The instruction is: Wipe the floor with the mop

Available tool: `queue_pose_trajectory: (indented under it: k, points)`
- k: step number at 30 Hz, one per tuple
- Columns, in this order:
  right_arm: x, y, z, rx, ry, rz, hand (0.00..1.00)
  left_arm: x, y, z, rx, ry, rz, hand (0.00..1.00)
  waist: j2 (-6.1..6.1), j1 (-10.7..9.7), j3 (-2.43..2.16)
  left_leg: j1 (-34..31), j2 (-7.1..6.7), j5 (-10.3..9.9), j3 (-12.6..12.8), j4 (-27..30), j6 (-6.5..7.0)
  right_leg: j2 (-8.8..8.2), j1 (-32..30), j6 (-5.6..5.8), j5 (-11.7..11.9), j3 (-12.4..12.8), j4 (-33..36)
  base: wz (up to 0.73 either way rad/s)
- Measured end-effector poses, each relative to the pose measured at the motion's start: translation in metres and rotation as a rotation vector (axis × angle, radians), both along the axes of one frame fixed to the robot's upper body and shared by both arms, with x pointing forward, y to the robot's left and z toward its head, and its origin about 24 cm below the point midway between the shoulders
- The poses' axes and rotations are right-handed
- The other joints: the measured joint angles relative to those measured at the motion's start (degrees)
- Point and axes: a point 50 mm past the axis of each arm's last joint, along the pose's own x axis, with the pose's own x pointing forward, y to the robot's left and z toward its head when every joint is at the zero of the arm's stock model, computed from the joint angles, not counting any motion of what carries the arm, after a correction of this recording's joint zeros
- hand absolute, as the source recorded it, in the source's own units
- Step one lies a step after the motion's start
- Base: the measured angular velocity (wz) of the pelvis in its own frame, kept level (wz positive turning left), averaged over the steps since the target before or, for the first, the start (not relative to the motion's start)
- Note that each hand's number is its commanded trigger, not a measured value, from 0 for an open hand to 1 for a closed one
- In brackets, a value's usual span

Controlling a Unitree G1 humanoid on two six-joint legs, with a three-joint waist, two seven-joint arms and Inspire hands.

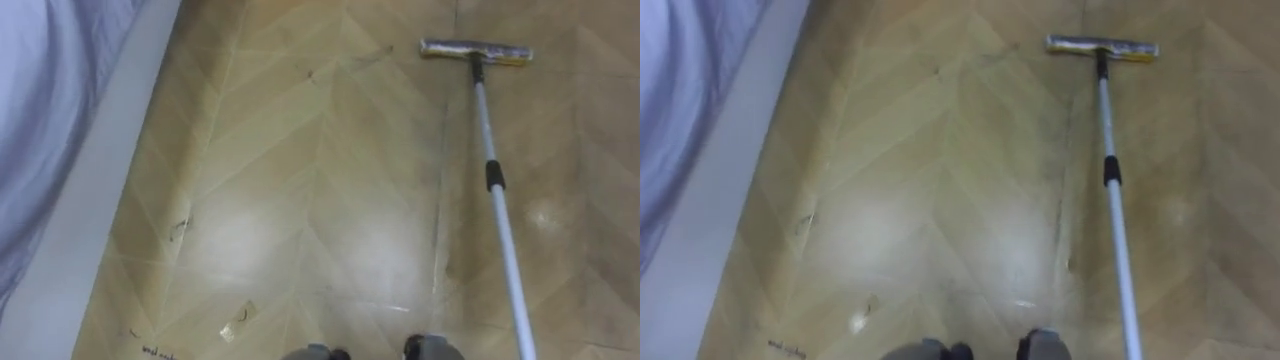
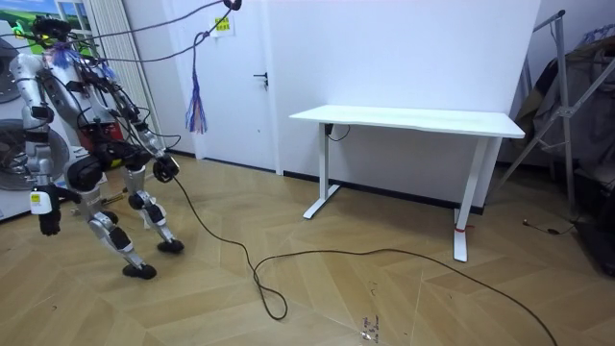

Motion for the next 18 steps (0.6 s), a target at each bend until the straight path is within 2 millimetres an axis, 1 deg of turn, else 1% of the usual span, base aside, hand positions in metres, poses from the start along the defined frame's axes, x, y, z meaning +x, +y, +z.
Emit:
queue_pose_trajectory:
  k: [1, 2, 3, 4, 5, 6, 7, 8, 9, 10, 11, 12, 13, 14, 15, 16, 17, 18]
  points:
    - [0.013, 0.0, 0.003, 0.002, -0.027, -0.002, 1.0, -0.002, 0.005, 0.0, 0.006, 0.008, 0.015, 0.0, -0.69, 0.5, -0.09, -0.8, 0.46, 0.0, -0.5, 2.4, -0.15, -0.05, 0.1, -0.72, -0.9, -0.8, 0.9, 0.04]
    - [0.03, -0.002, 0.007, 0.012, -0.055, -0.006, 1.0, -0.003, 0.011, 0.001, 0.019, 0.016, 0.016, 0.0, -2.05, 1.3, 0.25, -2.1, 1.31, -0.1, -0.6, 5.7, -0.51, 0.12, -0.3, -1.41, -2.1, -1.4, 2.6, 0.0]
    - [0.04, -0.004, 0.01, 0.016, -0.071, -0.006, 1.0, -0.004, 0.013, 0.002, 0.026, 0.019, 0.019, 0.0, -2.35, 1.8, 0.01, -2.9, 1.68, -0.3, -0.5, 7.6, -0.91, 0.33, -0.7, -1.71, -2.7, -1.4, 3.5, -0.09]
    - [0.064, -0.01, 0.02, 0.016, -0.118, -0.002, 1.0, -0.008, 0.02, 0.003, 0.037, 0.025, 0.031, 0.0, -3.33, 2.3, 0.17, -4.6, 2.09, -0.2, -1.5, 11.4, -1.71, 0.84, -1.1, -2.35, -3.9, -1.7, 5.1, -0.08]
    - [0.089, -0.016, 0.032, 0.015, -0.184, 0.002, 1.0, -0.014, 0.026, 0.004, 0.052, 0.038, 0.039, 0.0, -4.52, 2.4, 0.23, -5.7, 2.23, 0.2, -1.7, 14.1, -2.44, 0.86, -1.5, -2.83, -4.8, -1.8, 6.9, 0.0]
    - [0.101, -0.02, 0.039, 0.012, -0.221, 0.001, 1.0, -0.016, 0.029, 0.004, 0.061, 0.042, 0.041, 0.0, -5.13, 2.5, 0.23, -6.0, 2.35, 0.3, -1.6, 15.0, -2.61, 0.9, -1.8, -3.03, -5.3, -1.8, 7.7, 0.0]
    - [0.123, -0.03, 0.054, -0.009, -0.287, 0.009, 1.0, -0.018, 0.033, 0.006, 0.071, 0.039, 0.039, 0.0, -5.92, 3.5, 0.28, -6.8, 3.38, 0.4, -0.8, 17.0, -2.78, 1.45, -2.1, -3.42, -5.9, -1.7, 8.5, -0.09]
    - [0.142, -0.039, 0.07, -0.031, -0.339, 0.035, 1.0, -0.019, 0.036, 0.008, 0.077, 0.028, 0.025, 0.0, -6.35, 4.7, 0.29, -7.5, 4.07, 0.4, -0.6, 18.2, -2.84, 2.13, -2.3, -3.83, -6.1, -1.7, 8.9, -0.12]
    - [0.148, -0.043, 0.076, -0.038, -0.359, 0.043, 1.0, -0.019, 0.037, 0.009, 0.08, 0.022, 0.022, 0.0, -6.7, 5.1, 0.33, -7.8, 4.21, 0.6, -0.5, 18.5, -3.12, 2.26, -2.5, -3.93, -6.2, -1.7, 9.0, 0.0]
    - [0.161, -0.047, 0.087, -0.047, -0.399, 0.056, 1.0, -0.019, 0.039, 0.009, 0.085, 0.022, 0.021, 0.0, -7.21, 5.6, 0.57, -8.1, 4.35, 0.9, -0.2, 18.7, -3.71, 2.3, -2.6, -4.18, -6.3, -1.6, 9.3, 0.12]
    - [0.17, -0.047, 0.094, -0.044, -0.429, 0.058, 1.0, -0.022, 0.039, 0.009, 0.085, 0.035, 0.021, 0.0, -7.3, 5.9, 0.6, -9.0, 4.87, 1.8, 0.6, 19.8, -4.83, 2.63, -2.4, -4.32, -6.4, -1.4, 9.1, 0.19]
    - [0.171, -0.046, 0.095, -0.036, -0.434, 0.047, 1.0, -0.024, 0.039, 0.009, 0.082, 0.04, 0.019, 0.0, -7.3, 6.0, 0.6, -9.6, 4.85, 2.2, 0.7, 20.1, -4.95, 2.73, -2.1, -4.56, -6.5, -1.1, 9.0, 0.42]
    - [0.164, -0.048, 0.09, -0.017, -0.421, 0.014, 1.0, -0.024, 0.038, 0.008, 0.078, 0.044, 0.003, 0.0, -7.26, 5.7, 0.59, -10.7, 4.22, 1.5, 0.6, 16.9, -4.6, 2.87, -1.4, -4.42, -6.7, -0.5, 8.5, 0.8]
    - [0.152, -0.048, 0.083, -0.001, -0.403, -0.014, 1.0, -0.022, 0.037, 0.009, 0.072, 0.038, -0.02, 0.0, -6.92, 5.1, 0.59, -12.1, 3.3, 1.6, 0.5, 11.5, -4.59, 2.82, -0.5, -4.21, -6.8, -0.3, 7.4, 0.9]
    - [0.143, -0.048, 0.077, 0.006, -0.382, -0.03, 1.0, -0.021, 0.037, 0.009, 0.066, 0.038, -0.027, 0.0, -6.81, 5.1, 0.64, -12.5, 2.89, 1.9, 0.8, 8.2, -4.51, 2.81, 0.1, -4.04, -6.9, -0.2, 6.8, 0.8]
    - [0.124, -0.047, 0.065, 0.019, -0.336, -0.056, 1.0, -0.023, 0.036, 0.008, 0.053, 0.044, -0.036, 0.0, -6.55, 5.1, 0.69, -12.7, 2.1, 4.7, 1.0, 4.1, -3.52, 2.78, 1.7, -3.43, -7.2, 0.0, 5.8, 0.41]
    - [0.108, -0.043, 0.054, 0.034, -0.291, -0.065, 1.0, -0.026, 0.034, 0.007, 0.038, 0.051, -0.04, 0.0, -6.14, 5.0, 0.43, -11.0, 1.83, 6.8, 1.5, 2.7, -1.86, 2.66, 3.5, -2.62, -7.6, 0.4, 4.8, 0.29]
    - [0.098, -0.042, 0.049, 0.036, -0.269, -0.071, 1.0, -0.027, 0.033, 0.006, 0.027, 0.06, -0.037, 0.0, -5.62, 4.9, 0.35, -10.0, 1.87, 6.5, 1.9, 2.4, -0.82, 2.65, 4.5, -2.17, -7.8, 0.6, 4.3, 0.14]
